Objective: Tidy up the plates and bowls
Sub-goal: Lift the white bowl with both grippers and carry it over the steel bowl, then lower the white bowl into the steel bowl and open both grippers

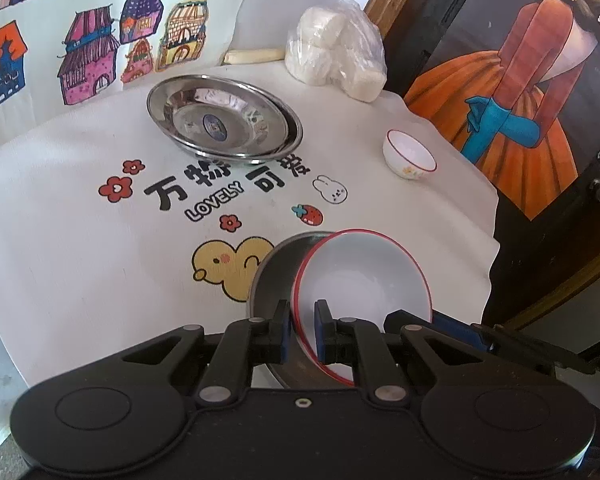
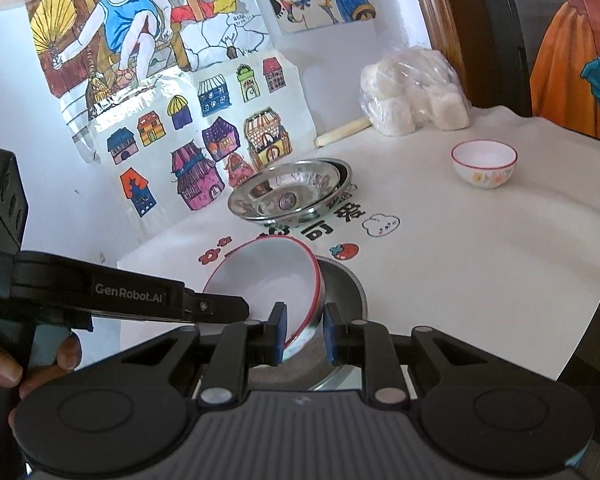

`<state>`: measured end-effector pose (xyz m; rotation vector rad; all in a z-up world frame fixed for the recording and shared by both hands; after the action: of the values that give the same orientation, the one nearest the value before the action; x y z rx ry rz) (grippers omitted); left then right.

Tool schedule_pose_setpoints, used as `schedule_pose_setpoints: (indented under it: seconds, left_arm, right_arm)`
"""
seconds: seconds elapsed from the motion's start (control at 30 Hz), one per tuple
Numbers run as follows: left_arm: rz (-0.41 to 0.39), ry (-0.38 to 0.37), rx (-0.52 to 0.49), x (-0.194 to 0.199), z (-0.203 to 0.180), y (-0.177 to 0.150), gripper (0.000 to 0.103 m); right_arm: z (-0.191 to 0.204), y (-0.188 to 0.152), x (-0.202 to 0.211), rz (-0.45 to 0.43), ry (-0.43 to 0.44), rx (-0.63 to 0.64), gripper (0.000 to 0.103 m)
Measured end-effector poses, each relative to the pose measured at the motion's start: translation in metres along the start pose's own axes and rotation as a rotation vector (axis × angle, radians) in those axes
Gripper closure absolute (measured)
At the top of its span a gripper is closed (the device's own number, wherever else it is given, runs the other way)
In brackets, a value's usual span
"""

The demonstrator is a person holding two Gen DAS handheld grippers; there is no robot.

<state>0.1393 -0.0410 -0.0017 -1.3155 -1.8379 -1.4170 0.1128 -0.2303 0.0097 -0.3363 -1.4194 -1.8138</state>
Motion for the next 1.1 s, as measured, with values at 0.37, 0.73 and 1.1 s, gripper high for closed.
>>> schedule_pose_setpoints:
  seconds: [0.37,0.73,1.1]
  left_arm:
    - [0.016,0.01,-0.004,-0.0051,0.0004,-0.0031,0.09]
    - [0.009,0.032,-0.031,-0.0054,-0.0046,-0.0035,0.089]
    - [0.001,0.062,-0.06,-0.0042,-0.0092,-0.0051,0.084]
  right_arm:
    - [-0.0035,-0.0021,-0.0045,0.031,0.008,-0.017,0.079]
    - [-0.0043,-0.0015,-0.005,0.034,0.009,-0.021,0.078]
    - [-0.0036,-0.002,-0.0041,0.03,0.01,-0.024,0.075]
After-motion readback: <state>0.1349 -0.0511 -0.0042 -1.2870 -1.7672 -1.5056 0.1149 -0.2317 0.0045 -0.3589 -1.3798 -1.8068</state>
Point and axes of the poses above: each gripper's, at about its wrist camera, not at the fingertips, and x roughly against the way its jaws point, z to its left, y to its top, the point moved 6 cm from there along -x, roughly the way its jaws point, and after that the axes turned 7 degrees about z, right-handed, at the moved point
